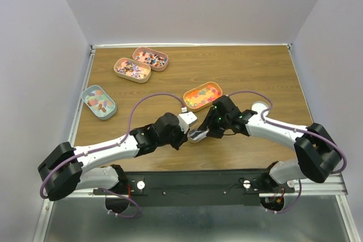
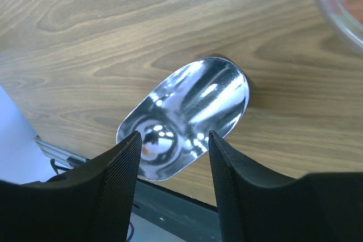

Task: Pack the candies
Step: Place the spatula at the center of the board.

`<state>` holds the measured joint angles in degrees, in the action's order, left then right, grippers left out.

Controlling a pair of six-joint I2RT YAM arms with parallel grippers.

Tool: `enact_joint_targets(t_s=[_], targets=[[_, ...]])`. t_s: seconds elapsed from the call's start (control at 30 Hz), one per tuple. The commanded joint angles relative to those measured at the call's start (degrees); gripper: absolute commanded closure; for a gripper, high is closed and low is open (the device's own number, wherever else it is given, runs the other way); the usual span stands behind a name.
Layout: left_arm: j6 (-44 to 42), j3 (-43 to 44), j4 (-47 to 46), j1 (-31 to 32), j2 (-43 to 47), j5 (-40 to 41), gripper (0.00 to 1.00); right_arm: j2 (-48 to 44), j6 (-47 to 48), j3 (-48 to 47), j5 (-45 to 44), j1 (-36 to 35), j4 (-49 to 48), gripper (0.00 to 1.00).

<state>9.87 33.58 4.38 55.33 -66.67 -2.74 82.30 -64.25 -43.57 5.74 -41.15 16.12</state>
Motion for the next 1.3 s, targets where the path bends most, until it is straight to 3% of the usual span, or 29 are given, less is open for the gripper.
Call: enact_joint_targets(t_s=[0.0,0.2,0.57,0.8,1.27], targets=[[-0.02,0.16,-1.57,0.56,-0.74,0.72,1.0,-3.03,-2.28,2.7,-2.76,-0.78,7.08,0.42],[-0.02,0.96,-1.48,1.27,-1.53,0.72,1.0,-2.32,-2.37,4.02,-0.99,-0.78,8.22,0.42],[-0.02,1.4,-0.87,1.62,-2.41,0.72,1.0,-4.6,0.18,-0.28,-7.93,-0.69,19.3,0.41],[-0.02,1.49,-0.78,1.71,-2.67,0.72,1.0,-3.91,-0.96,1.03,-6.44,-0.69,20.18,0.4],[-0.02,1.57,-0.69,1.97,-2.76,0.72,1.0,0.31,-0.97,-7.76,-6.0,-0.69,18.34,0.39]])
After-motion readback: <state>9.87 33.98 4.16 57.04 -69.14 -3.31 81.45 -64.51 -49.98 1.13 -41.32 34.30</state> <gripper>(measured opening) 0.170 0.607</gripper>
